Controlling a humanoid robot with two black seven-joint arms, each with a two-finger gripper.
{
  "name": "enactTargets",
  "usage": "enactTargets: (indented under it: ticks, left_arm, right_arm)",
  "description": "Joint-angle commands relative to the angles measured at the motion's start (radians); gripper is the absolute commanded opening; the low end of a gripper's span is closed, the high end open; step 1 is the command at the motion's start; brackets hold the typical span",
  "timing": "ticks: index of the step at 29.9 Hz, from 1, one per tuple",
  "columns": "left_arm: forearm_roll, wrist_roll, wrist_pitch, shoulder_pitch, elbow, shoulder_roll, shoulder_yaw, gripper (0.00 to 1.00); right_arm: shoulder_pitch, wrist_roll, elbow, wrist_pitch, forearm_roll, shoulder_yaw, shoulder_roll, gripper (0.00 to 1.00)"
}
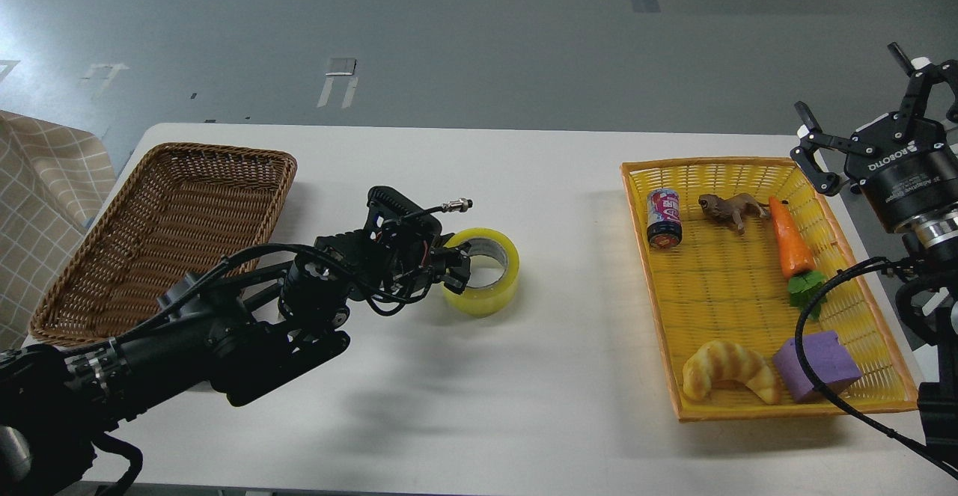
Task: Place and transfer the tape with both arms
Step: 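Grasp the tape roll rim with the left gripper and lift, then carry the tape roll into the wicker basket and lower it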
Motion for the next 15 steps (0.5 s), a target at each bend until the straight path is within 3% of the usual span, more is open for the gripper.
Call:
enactTargets:
  ticks: [1, 8, 15]
  left_arm:
    - [-0.003, -0.001, 0.000, -0.029, -0.014, 0.009, -0.001, 0.00]
    - [-0.053, -0.033, -0.003, -0.200, -0.038, 0.107, -0.003, 0.00]
    - [-0.075, -0.083, -0.001, -0.247, -0.038, 0.225, -0.001, 0.00]
  right_arm:
    - [0.000, 0.000, 0.000, 0.000, 0.000, 0.000, 0.001, 1.00]
    - [0.000, 0.000, -0.002, 0.000, 0.000, 0.000, 0.003, 0.99]
    - [0.000, 0.000, -0.002, 0.000, 0.000, 0.000, 0.003, 0.99]
